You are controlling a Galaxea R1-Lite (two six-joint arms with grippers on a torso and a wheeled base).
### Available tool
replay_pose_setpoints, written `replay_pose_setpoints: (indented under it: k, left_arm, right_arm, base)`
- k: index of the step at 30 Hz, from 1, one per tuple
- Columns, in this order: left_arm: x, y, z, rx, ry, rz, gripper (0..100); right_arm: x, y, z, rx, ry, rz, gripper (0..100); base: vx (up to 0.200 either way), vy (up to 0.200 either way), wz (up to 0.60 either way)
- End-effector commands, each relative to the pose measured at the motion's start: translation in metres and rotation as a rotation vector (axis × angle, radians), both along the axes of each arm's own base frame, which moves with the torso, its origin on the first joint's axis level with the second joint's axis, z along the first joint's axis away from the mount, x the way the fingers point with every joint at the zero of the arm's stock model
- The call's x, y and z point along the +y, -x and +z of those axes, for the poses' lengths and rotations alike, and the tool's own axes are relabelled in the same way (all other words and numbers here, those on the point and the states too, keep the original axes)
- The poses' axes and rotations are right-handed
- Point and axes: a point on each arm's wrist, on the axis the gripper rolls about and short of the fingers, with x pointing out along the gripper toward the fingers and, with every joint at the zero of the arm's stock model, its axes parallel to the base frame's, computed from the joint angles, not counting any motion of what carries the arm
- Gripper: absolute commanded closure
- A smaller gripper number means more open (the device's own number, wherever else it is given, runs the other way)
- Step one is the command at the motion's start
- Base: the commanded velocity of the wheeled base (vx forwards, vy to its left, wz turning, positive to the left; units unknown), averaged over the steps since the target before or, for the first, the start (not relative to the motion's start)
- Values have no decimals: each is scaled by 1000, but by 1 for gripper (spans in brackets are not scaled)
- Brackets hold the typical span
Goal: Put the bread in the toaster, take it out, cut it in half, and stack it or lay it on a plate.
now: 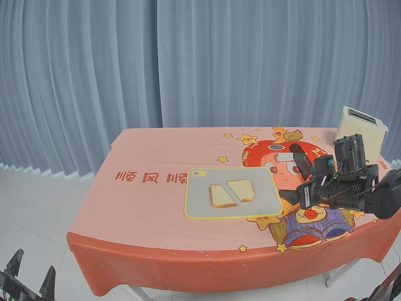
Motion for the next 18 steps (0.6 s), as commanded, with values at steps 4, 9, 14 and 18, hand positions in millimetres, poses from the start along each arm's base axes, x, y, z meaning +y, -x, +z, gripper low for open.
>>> replay_pose_setpoints:
  k: [4,9,14,18]
  left_arm:
    - [0,-1,-5,18,0,0,0]
    - [0,-1,-5,18,0,0,0]
    - [0,-1,-5,18,0,0,0]
    - [0,-1,-5,18,0,0,0]
  right_arm:
    - [13,5,-19,65,28,42,0]
    - [19,4,-29,88,57,45,0]
    - [20,4,-32,97,64,44,0]
    - [20,3,-34,101,67,43,0]
  base:
    - [0,0,0]
    - [0,0,0]
    - [0,0,0]
    - [0,0,0]
